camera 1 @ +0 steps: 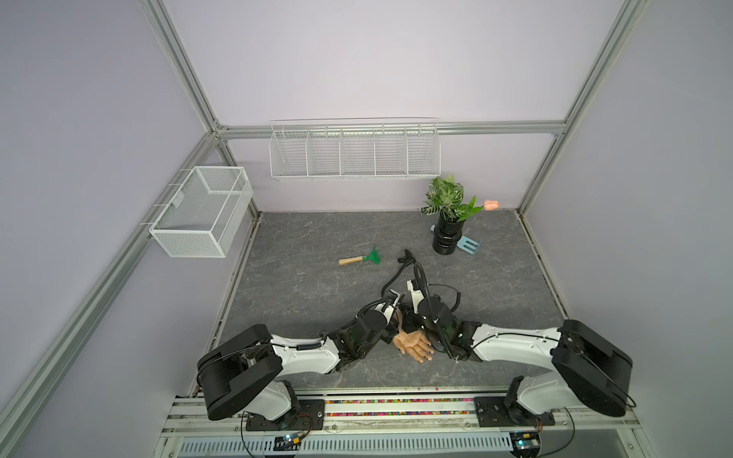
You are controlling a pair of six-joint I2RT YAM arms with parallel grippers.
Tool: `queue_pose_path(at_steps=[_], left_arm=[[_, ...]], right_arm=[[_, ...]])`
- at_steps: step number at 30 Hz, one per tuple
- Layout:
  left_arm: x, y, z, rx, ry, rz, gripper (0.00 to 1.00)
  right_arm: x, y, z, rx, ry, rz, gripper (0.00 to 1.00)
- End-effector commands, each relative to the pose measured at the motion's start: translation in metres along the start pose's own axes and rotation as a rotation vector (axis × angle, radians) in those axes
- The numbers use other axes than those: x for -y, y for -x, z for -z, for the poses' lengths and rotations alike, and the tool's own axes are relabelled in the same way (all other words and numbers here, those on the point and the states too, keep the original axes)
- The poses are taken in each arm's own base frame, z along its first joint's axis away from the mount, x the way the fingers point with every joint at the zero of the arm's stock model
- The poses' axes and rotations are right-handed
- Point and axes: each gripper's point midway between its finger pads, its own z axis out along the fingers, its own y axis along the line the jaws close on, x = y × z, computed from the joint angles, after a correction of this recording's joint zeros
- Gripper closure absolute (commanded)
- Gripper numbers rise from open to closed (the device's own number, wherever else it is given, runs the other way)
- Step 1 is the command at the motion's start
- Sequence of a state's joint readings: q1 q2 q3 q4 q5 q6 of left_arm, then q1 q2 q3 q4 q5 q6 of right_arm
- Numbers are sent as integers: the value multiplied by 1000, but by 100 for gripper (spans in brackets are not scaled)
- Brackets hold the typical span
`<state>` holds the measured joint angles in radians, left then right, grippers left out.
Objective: Take off the watch
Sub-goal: Untie the watch from the hand.
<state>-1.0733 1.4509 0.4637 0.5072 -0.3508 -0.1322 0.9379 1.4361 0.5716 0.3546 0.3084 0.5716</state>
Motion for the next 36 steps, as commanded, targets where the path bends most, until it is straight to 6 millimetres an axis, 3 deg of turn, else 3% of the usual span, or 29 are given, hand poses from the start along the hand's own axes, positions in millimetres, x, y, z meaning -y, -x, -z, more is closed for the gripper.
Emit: queue_pose_path(at_steps=[1,9,13,15,18,22,30,36], left_arm=[[-54,-60,19,-160,234,-37,100],[-65,-72,32,-164,268,-20,100],[-54,-63,31,-136,201,-25,100],[-37,-57,26,-118,108,-42,100],[-12,-51,20,-106,14,-100,100],[10,-53,17,-107,-34,-173,100],[34,-76,21,-186,-167,-279,100],[26,-80,19,-195,-122,-283,100]], right_arm=[[164,-1,41,94,-709,-109,93],[194,-13,51,65,-765,-185,93],[162,-11,25,78,-528,-174,93],[133,-9,10,64,-362,-134,93],[113,-5,4,47,-336,-73,93],[142,-8,13,60,-462,-173,93],[193,-19,36,48,-657,-307,93],[216,-22,48,46,-735,-341,93]])
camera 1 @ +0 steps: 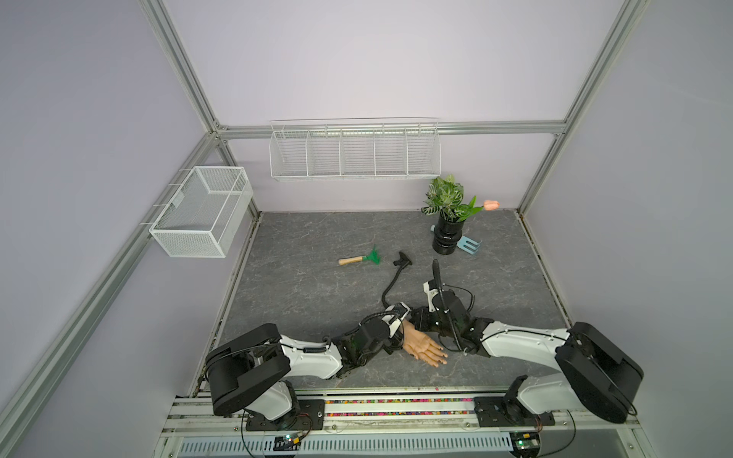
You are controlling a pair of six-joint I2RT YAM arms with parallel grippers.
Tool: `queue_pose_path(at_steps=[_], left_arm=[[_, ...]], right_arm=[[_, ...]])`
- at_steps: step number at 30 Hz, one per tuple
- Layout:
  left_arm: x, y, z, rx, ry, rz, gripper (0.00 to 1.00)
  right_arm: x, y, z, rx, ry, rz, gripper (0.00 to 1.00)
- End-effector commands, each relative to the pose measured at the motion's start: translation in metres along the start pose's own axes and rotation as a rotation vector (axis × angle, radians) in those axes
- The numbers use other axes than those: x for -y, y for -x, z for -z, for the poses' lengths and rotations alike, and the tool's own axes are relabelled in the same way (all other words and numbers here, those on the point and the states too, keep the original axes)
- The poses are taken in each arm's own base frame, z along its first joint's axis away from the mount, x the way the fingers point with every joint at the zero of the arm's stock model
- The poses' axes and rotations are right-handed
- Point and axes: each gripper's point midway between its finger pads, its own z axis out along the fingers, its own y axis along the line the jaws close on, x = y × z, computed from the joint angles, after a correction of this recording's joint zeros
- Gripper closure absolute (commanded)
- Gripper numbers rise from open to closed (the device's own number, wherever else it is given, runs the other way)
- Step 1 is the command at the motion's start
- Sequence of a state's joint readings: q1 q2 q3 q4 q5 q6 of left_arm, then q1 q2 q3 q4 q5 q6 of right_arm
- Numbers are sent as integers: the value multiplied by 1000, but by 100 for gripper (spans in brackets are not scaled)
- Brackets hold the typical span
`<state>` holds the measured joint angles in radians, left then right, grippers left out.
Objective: Take off the watch
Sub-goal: Untie the watch from the hand.
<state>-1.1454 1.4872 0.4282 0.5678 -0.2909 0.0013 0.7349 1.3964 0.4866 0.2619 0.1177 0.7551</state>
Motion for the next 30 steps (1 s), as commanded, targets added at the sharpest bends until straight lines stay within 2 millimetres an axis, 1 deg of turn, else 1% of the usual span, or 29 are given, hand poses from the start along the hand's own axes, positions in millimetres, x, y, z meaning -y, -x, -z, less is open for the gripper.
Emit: queue_pose_path(at_steps=[1,3,6,9,11,14,16,19,21,22,24,25,26,27,28,30], left_arm=[[1,-60,15,-182,-4,-100,100],[-5,-58,18,-162,25,-90,100],[-13,-54,24,-134,62,-73,100],[-20,-50,24,-126,104,-54,100],[-24,-49,21,-136,142,-36,100],[-29,-46,17,-129,181,-1,100],[-28,-42,15,-105,177,35,99],[-27,-35,15,-55,171,96,91],[-29,-32,17,-28,180,133,79],[-31,-30,19,-13,187,152,73],[-33,-25,22,12,194,180,65],[-32,-21,23,24,186,186,61],[-28,-16,23,36,160,190,58],[-20,-10,22,48,111,179,54],[-9,-3,22,63,45,162,51],[17,10,20,78,-96,77,50]], right_arm=[[150,41,38,268,-634,-118,93],[155,41,42,268,-658,-125,94],[151,43,40,269,-620,-123,93],[130,44,27,267,-493,-82,93],[112,45,21,273,-428,-9,93],[89,44,18,279,-367,63,93],[77,40,18,273,-338,105,89],[64,39,20,271,-304,156,80],[59,39,24,274,-281,168,72],[57,40,28,281,-268,166,70],[54,41,34,293,-250,164,69],[54,42,37,296,-244,166,66],[53,42,40,297,-242,172,62],[55,42,44,298,-250,177,53],[56,44,50,307,-261,174,46],[60,49,64,338,-282,162,39]])
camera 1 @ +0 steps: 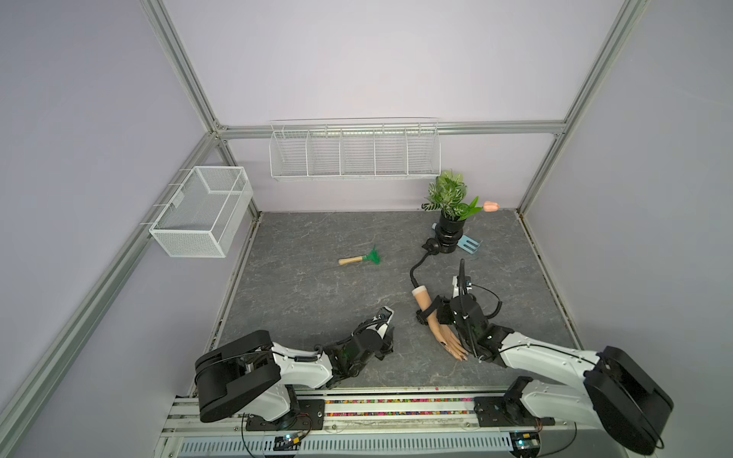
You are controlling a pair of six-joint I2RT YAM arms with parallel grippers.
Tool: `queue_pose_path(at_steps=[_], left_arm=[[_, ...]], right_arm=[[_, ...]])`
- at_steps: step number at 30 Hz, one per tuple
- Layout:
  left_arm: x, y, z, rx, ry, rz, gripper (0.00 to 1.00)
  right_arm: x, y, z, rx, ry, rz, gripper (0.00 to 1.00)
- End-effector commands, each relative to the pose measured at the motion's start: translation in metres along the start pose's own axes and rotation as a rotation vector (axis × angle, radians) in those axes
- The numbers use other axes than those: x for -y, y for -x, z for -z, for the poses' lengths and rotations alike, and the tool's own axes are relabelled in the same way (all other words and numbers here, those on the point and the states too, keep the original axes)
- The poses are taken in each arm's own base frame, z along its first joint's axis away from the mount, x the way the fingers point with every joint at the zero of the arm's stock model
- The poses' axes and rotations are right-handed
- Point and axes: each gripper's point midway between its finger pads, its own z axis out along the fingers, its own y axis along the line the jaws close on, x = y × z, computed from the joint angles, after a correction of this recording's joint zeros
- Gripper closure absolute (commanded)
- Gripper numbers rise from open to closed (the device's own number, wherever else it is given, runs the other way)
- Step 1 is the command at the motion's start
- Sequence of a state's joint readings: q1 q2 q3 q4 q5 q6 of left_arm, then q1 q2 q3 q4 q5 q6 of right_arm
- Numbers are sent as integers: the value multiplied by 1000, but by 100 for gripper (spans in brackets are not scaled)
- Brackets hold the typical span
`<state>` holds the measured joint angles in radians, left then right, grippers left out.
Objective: Take off the watch
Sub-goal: Untie the watch from the hand, then take off the watch from the hand.
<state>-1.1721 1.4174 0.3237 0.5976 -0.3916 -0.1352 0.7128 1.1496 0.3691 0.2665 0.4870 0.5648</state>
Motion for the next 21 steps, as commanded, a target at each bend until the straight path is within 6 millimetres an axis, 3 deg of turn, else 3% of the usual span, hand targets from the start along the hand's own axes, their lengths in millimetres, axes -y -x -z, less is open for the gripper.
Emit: queue_pose_path(at_steps=[1,5,10,13,17,21], left_arm=[[43,28,0,57,-214,-91,50],[47,43,-19,52,-174,-249,50],[76,76,-45,101,-246,-249,47],[76,84,-63,120,-193,-210,44],[64,90,-78,114,-62,-201,42],[81,85,-90,52,-71,-266,42]], right_arm=[[18,4,18,22,-57,20,36],[21,27,49,113,-4,-15,32],[20,41,87,203,118,-52,20],[24,41,105,250,178,-69,11],[27,35,120,282,248,-92,9],[36,26,121,264,226,-98,10]])
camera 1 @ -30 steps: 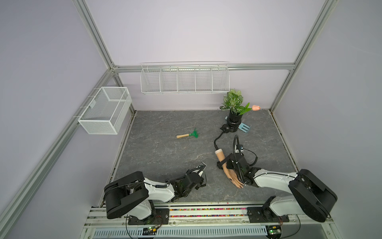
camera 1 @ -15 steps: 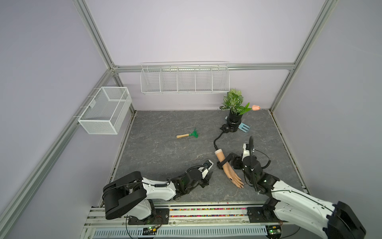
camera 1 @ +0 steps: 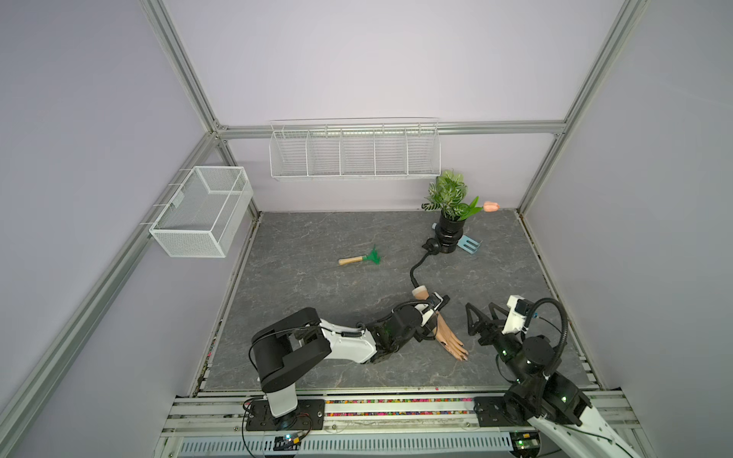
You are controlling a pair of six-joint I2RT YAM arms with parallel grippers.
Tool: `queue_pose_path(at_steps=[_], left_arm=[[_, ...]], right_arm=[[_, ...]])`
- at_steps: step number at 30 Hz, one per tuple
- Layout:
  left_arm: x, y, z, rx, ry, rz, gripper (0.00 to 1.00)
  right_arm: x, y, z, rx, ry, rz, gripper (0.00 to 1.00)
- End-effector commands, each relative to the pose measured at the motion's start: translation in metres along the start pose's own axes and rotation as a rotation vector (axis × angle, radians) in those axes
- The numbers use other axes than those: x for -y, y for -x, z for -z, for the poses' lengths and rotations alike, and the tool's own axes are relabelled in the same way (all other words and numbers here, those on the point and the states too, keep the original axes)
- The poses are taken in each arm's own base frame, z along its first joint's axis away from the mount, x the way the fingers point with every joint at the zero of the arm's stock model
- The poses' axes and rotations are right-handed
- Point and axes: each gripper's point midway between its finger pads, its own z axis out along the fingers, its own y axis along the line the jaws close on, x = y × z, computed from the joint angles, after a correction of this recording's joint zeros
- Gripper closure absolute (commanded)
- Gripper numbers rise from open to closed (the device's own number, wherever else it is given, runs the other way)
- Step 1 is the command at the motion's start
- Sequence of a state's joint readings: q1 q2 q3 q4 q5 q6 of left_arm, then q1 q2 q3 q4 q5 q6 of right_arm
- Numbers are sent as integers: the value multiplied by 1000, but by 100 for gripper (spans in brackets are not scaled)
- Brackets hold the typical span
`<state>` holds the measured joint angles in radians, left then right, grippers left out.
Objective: Take off the watch
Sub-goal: Take off the watch from the hand.
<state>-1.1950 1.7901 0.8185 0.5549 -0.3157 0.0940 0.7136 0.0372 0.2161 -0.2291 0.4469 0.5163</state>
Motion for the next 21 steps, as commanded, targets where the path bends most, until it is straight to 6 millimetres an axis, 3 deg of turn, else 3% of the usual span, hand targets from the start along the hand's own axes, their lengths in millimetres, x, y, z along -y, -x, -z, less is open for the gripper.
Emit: queue_pose_path(at_steps=[1,4,10,16,21], left_arm=[[5,2,-10,-49,46,-65,42],[-6,-11,-17,-123,174,-51,49],[-33,-24,-5,-185,459,-86,67],[-45,-27,13,-180,510,-57,99],[-59,-8,34,-168,544,-77,100]], right_arm=[[11,-25,1,-92,-32,32,10],[6,-26,-1,-112,-20,46,11],[-4,-24,-7,-174,-9,102,11],[-12,-24,-15,-208,-8,124,11],[-13,-22,-19,-215,-19,144,11]])
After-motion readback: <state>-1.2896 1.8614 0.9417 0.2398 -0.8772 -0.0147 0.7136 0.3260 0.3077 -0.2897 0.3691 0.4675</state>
